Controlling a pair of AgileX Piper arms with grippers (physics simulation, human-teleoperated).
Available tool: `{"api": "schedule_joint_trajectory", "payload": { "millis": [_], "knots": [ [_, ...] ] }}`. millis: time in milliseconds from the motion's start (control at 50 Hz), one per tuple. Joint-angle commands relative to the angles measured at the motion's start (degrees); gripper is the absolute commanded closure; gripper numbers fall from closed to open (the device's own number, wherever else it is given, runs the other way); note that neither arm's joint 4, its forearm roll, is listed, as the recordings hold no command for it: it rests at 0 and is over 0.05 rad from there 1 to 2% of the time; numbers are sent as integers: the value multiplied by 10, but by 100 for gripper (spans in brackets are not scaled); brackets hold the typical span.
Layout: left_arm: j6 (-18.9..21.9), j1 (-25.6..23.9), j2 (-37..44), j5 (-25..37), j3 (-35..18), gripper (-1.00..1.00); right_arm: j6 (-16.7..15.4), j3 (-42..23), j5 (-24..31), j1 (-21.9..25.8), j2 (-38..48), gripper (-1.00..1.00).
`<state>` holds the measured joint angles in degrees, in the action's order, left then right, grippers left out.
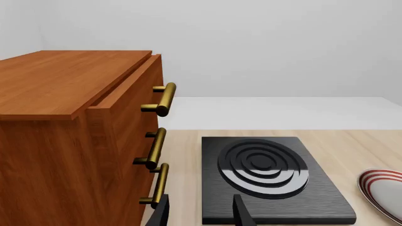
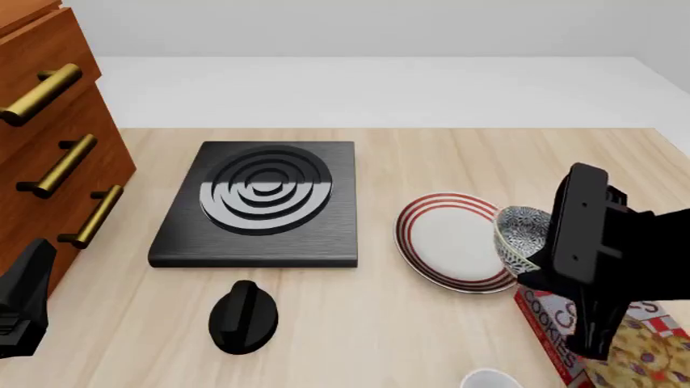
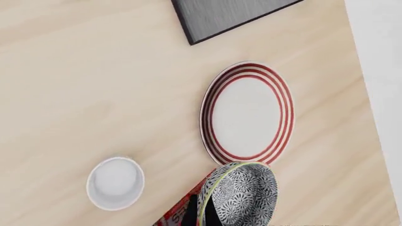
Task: Pick the akita bowl on the ramekin and place it on the plate.
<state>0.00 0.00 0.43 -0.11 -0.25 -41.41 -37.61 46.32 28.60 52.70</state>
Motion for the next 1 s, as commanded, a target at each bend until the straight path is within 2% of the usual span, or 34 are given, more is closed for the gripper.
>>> {"api": "schedule_joint_trajectory", "payload": {
  "millis": [20, 100, 240, 400, 460, 540, 740, 800, 1000],
  "knots": [
    [0, 0, 0, 0, 0, -100, -35, -45, -26, -36, 45, 100],
    [0, 0, 0, 0, 0, -100, -50, -49, -44, -54, 58, 100],
    [0, 0, 0, 0, 0, -100, -29, -64, -89, -45, 116, 100],
    [0, 0, 0, 0, 0, -100, -35, -78, -123, -43, 161, 100],
    [0, 0, 0, 0, 0, -100, -14, -97, -127, -35, 179, 100],
    [0, 0, 0, 0, 0, -100, -20, -108, -139, -43, 196, 100],
    [0, 0, 0, 0, 0, -100, -12, -137, -158, -40, 236, 100],
    [0, 0, 0, 0, 0, -100, 6, -142, -167, -34, 252, 100],
    [0, 0, 0, 0, 0, -100, 0, -142, -187, -46, 284, 100]
  ]
}}
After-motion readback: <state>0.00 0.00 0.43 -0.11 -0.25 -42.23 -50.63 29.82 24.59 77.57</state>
